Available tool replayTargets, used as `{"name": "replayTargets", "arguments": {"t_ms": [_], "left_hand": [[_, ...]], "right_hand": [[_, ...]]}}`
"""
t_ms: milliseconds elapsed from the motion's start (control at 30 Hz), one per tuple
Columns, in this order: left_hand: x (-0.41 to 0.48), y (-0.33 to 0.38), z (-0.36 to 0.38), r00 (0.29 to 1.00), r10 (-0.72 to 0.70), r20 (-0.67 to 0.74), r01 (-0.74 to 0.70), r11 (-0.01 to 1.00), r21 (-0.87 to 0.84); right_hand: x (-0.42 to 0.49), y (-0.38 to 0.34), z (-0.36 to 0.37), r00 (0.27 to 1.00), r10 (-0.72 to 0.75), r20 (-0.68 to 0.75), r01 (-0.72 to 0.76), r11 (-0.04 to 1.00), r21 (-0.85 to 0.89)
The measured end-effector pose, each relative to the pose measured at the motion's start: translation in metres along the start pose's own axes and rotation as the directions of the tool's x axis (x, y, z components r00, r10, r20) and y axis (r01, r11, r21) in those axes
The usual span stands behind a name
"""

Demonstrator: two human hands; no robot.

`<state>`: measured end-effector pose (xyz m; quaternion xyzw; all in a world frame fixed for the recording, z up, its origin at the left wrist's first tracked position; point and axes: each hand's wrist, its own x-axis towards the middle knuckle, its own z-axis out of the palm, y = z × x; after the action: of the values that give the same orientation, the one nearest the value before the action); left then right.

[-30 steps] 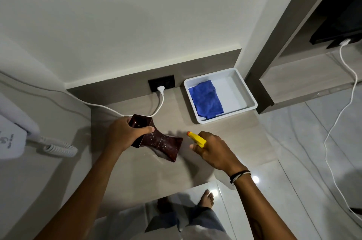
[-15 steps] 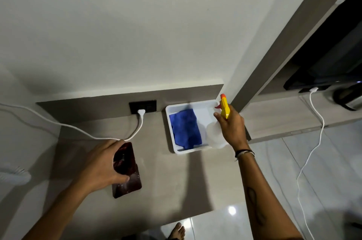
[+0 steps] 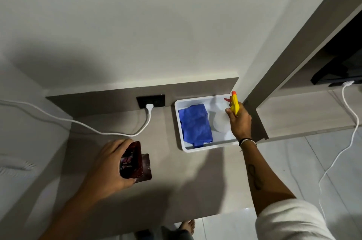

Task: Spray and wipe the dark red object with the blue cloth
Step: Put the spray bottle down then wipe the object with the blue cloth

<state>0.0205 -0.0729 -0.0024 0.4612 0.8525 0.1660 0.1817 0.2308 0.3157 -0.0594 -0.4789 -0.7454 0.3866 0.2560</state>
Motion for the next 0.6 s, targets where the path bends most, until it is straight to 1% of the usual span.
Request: {"name": "replayTargets", "arguments": {"t_ms": [67, 100, 133, 167, 200, 233, 267, 300, 333, 367, 400, 433, 467, 533, 600], "left_hand": [[-0.001, 0.002, 0.0, 1.0, -0.01, 0.007, 0.01, 1.0, 0.003], [-0.001, 0.003, 0.001, 1.0, -0.01, 0.008, 0.01, 1.0, 0.003], [0.0, 0.004, 0.001, 1.0, -0.009, 0.006, 0.009, 1.0, 0.004], [0.0, 0.003, 0.001, 1.0, -0.012, 0.004, 0.012, 1.0, 0.001], [0.0, 0.002, 0.001, 1.0, -0.018, 0.009, 0.018, 1.0, -0.002], [0.001, 0.002, 0.001, 1.0, -0.023, 0.013, 0.023, 1.0, -0.003], [0.001, 0.001, 0.001, 1.0, -0.025, 0.015, 0.025, 1.0, -0.003], [0.001, 0.001, 0.001, 1.0, -0.024, 0.014, 0.024, 1.0, -0.002], [0.002, 0.0, 0.001, 1.0, -0.019, 0.012, 0.019, 1.0, 0.001], [0.001, 0.0, 0.002, 1.0, -0.016, 0.009, 0.016, 1.0, 0.005], [0.002, 0.0, 0.002, 1.0, -0.014, 0.006, 0.014, 1.0, 0.011], [0.001, -0.001, 0.002, 1.0, -0.016, 0.009, 0.016, 1.0, 0.016], [0.001, -0.001, 0.002, 1.0, -0.016, 0.01, 0.016, 1.0, 0.014], [0.001, -0.001, 0.002, 1.0, -0.018, 0.006, 0.018, 1.0, 0.001], [0.001, -0.002, 0.003, 1.0, -0.018, -0.01, 0.018, 1.0, -0.011]], "right_hand": [[-0.004, 0.004, 0.001, 1.0, 0.009, -0.012, -0.008, 0.999, 0.042], [-0.009, 0.005, 0.001, 0.997, 0.018, -0.072, -0.016, 0.999, 0.029], [-0.018, 0.006, 0.004, 0.984, 0.001, -0.176, -0.006, 1.0, -0.027], [-0.03, 0.005, 0.01, 0.958, -0.068, -0.279, 0.037, 0.993, -0.115], [-0.043, 0.004, 0.018, 0.925, -0.181, -0.334, 0.121, 0.974, -0.192], [-0.055, 0.002, 0.029, 0.901, -0.295, -0.318, 0.225, 0.945, -0.239], [-0.064, 0.001, 0.041, 0.894, -0.388, -0.226, 0.325, 0.906, -0.27], [-0.071, -0.001, 0.054, 0.894, -0.442, -0.074, 0.4, 0.862, -0.313], [-0.074, -0.004, 0.066, 0.894, -0.437, 0.104, 0.442, 0.818, -0.369], [-0.074, -0.006, 0.078, 0.884, -0.378, 0.275, 0.463, 0.785, -0.411], [-0.07, -0.008, 0.087, 0.866, -0.29, 0.408, 0.464, 0.771, -0.437], [-0.064, -0.011, 0.095, 0.842, -0.197, 0.503, 0.455, 0.762, -0.462], [-0.057, -0.012, 0.101, 0.816, -0.122, 0.565, 0.453, 0.742, -0.493], [-0.039, -0.012, 0.109, 0.773, -0.007, 0.634, 0.467, 0.683, -0.562], [-0.024, -0.011, 0.115, 0.737, 0.062, 0.673, 0.487, 0.642, -0.592]]}}
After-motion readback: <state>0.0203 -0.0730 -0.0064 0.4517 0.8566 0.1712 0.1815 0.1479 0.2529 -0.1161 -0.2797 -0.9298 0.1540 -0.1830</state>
